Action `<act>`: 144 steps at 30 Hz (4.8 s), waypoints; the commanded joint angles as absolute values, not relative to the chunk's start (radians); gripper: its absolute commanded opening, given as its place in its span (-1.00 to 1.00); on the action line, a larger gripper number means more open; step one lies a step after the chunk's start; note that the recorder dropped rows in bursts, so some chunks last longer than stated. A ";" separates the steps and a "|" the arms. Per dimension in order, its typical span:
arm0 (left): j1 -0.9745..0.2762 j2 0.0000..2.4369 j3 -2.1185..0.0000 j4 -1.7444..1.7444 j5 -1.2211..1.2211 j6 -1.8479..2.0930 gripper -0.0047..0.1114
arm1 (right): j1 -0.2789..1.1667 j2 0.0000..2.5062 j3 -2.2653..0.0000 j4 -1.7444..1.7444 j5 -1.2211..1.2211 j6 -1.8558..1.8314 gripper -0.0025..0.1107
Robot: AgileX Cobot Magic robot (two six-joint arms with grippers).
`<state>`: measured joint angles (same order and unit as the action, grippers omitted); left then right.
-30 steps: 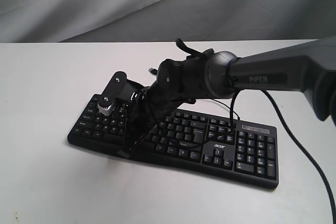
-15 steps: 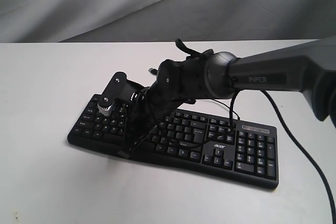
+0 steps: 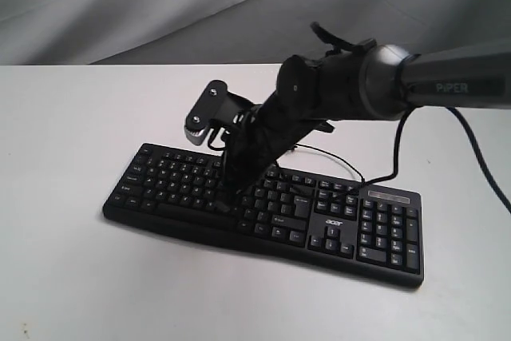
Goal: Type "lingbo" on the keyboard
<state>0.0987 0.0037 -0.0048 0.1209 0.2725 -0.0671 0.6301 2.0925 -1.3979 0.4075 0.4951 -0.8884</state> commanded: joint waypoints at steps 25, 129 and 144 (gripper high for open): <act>0.100 0.000 0.000 0.117 0.264 -0.069 -0.91 | 0.590 2.085 -1.346 0.415 0.474 -0.895 -0.96; 0.100 0.000 0.000 0.117 0.264 -0.069 -0.91 | -0.045 0.325 -0.661 0.031 0.287 -0.069 -0.96; 0.100 0.000 0.000 0.117 0.264 -0.069 -0.91 | -0.072 0.102 -0.226 -0.029 0.252 0.054 -0.96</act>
<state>0.0987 0.0037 -0.0048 0.1209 0.2725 -0.0671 -0.0641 0.1429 -0.2956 0.0124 0.2643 0.0482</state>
